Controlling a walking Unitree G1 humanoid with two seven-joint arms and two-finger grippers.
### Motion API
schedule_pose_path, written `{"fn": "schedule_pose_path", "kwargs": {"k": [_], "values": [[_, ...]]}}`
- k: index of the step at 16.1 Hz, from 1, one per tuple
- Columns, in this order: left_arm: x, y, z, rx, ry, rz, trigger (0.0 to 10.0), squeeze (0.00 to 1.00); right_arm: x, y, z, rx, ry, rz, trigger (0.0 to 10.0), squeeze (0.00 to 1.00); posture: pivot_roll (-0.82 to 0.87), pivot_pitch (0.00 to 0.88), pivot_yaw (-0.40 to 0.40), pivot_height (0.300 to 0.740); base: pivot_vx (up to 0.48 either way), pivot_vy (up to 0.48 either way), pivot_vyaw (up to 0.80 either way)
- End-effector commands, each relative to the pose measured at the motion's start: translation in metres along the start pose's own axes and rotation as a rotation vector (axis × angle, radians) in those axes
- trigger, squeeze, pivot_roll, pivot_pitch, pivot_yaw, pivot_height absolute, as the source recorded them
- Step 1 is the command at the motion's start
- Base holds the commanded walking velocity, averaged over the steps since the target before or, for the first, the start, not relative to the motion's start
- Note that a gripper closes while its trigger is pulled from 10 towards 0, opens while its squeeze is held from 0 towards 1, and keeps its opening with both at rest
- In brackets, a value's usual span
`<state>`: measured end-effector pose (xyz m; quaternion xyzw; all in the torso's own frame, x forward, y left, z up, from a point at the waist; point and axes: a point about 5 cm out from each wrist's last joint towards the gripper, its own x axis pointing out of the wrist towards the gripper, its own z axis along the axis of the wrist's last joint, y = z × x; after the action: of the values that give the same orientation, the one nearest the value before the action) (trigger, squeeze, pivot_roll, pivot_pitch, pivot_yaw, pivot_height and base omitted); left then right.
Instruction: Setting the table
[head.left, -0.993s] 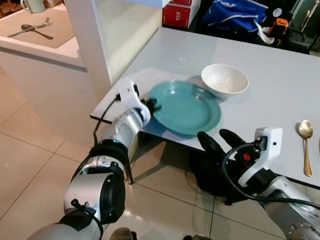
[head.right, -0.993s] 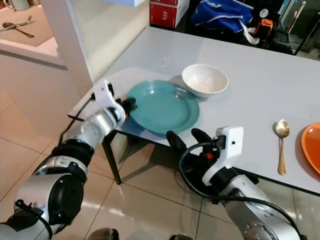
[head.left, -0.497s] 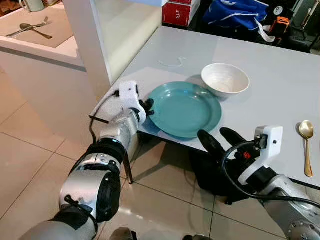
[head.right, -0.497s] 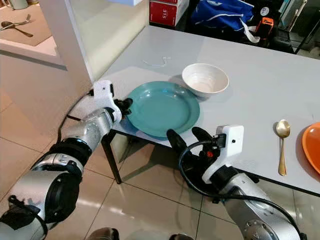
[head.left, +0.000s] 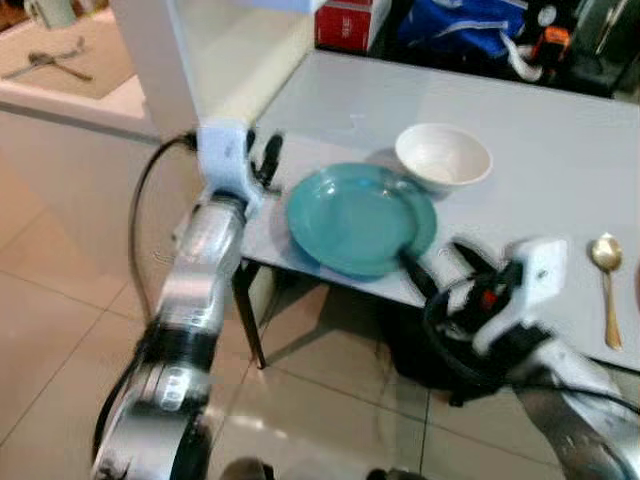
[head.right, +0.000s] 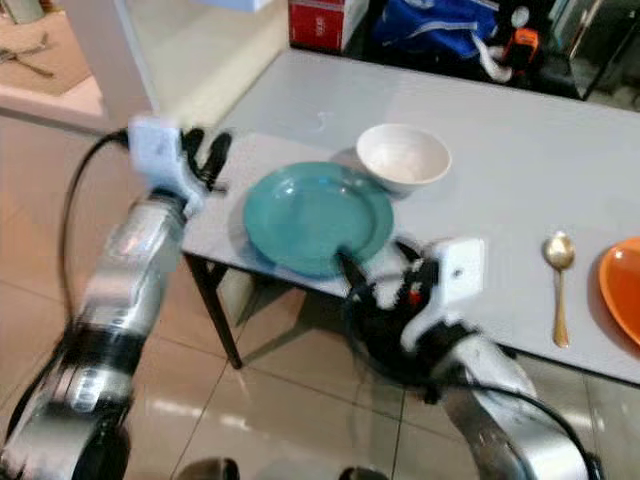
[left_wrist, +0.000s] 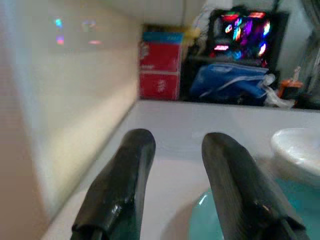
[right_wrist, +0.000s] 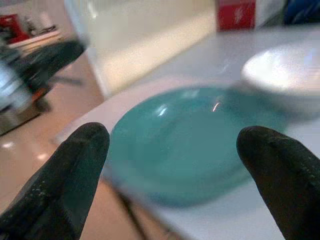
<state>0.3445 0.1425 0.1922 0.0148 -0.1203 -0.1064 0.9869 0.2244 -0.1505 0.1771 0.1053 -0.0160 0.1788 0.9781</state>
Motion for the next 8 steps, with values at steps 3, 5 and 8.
{"fn": "schedule_pose_path", "kwargs": {"k": [3, 5, 8], "values": [[-0.021, -0.004, 0.018, 0.123, -0.067, -0.035, 10.0, 0.00, 0.006, -0.011, 0.005, 0.043, -0.090, -0.161, 10.0, 0.00, 0.02, 0.069, -0.001, 0.740, 0.000, 0.420, -0.15], [-0.033, -0.005, 0.020, 0.170, -0.042, -0.029, 10.0, 0.00, 0.013, -0.011, 0.002, 0.040, -0.085, -0.182, 10.0, 0.00, 0.03, 0.068, -0.002, 0.740, 0.000, 0.480, -0.36], [-0.037, -0.008, 0.031, 0.147, -0.044, 0.013, 10.0, 0.00, 0.020, -0.009, 0.001, 0.025, -0.112, -0.197, 10.0, 0.00, 0.03, 0.055, 0.004, 0.740, 0.000, 0.480, -0.27]]}}
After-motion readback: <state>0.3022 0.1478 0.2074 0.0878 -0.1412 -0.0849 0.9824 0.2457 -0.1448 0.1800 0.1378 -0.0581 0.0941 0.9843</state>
